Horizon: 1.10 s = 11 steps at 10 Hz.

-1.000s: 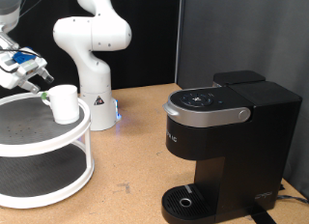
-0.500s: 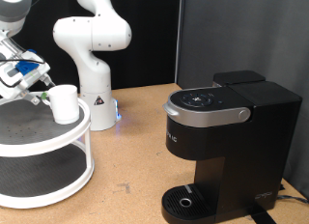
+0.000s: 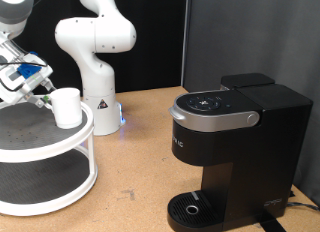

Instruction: Make a cup of coffee with the keurig machine

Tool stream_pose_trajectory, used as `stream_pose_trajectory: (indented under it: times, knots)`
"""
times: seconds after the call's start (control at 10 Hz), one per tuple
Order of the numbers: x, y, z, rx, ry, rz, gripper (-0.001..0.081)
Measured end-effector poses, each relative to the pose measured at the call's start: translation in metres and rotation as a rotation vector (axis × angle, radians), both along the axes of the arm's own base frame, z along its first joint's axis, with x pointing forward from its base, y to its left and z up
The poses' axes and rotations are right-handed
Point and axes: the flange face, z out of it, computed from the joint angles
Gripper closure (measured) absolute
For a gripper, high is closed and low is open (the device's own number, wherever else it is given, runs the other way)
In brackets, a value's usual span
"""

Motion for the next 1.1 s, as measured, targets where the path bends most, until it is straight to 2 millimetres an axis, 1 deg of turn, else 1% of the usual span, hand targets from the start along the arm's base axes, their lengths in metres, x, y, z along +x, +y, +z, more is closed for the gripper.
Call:
stream_pose_trajectory:
  times: [0.1, 0.2, 0.3, 0.4, 0.5, 0.6, 0.7, 0.9, 1.1]
  knots:
    - [0.001, 0.000, 0.000, -0.003, 0.000, 0.000, 0.0204]
    - [0.002, 0.000, 0.000, -0.011, 0.000, 0.000, 0.0339]
    - [0.003, 0.000, 0.000, -0.018, 0.000, 0.000, 0.0339]
    - [0.004, 0.000, 0.000, -0.021, 0.000, 0.001, 0.0524]
    - [0.004, 0.000, 0.000, -0.021, 0.000, 0.002, 0.0657]
    - [0.004, 0.000, 0.001, -0.021, 0.001, 0.002, 0.0657]
    - [0.004, 0.000, 0.001, -0.019, 0.001, 0.003, 0.0736]
    - [0.004, -0.001, 0.004, -0.010, 0.002, 0.013, 0.0736]
    - [0.004, -0.003, 0.012, 0.014, 0.008, 0.028, 0.0736]
